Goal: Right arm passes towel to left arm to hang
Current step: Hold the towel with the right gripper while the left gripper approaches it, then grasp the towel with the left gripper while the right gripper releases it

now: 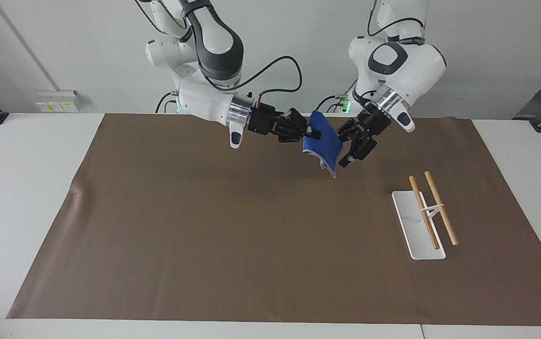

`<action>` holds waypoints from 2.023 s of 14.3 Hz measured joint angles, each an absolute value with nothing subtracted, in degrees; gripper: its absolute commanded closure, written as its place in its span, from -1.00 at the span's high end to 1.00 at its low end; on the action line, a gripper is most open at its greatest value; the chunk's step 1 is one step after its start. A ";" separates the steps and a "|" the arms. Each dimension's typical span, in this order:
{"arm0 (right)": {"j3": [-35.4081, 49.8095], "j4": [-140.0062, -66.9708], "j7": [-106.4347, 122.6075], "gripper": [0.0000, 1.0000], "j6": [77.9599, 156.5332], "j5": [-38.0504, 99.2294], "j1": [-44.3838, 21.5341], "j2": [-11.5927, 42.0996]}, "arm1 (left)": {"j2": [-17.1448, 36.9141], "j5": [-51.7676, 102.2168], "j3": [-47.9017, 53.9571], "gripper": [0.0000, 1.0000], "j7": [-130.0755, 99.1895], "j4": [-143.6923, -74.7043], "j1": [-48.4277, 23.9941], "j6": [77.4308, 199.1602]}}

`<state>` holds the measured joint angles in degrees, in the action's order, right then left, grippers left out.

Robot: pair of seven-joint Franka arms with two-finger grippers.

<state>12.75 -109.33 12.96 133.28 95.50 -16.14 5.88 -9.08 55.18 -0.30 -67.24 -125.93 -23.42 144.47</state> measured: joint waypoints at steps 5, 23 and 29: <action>12.75 -109.33 12.96 -1.00 133.28 95.50 -16.14 5.86 | -8.77 55.45 -0.48 -1.00 -67.49 -124.03 -23.44 144.56; 12.75 -109.37 12.96 1.00 140.32 88.20 -16.10 5.86 | -8.21 52.19 -1.85 -1.00 -66.90 -123.20 -22.38 144.49; 12.32 -109.78 11.65 1.00 143.21 53.56 -12.32 6.96 | -7.27 35.04 -1.87 -1.00 -67.05 -123.18 -21.24 144.48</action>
<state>12.32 -109.78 11.65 143.21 53.56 -12.32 6.96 -7.27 35.04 -1.87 -67.05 -123.18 -21.24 144.48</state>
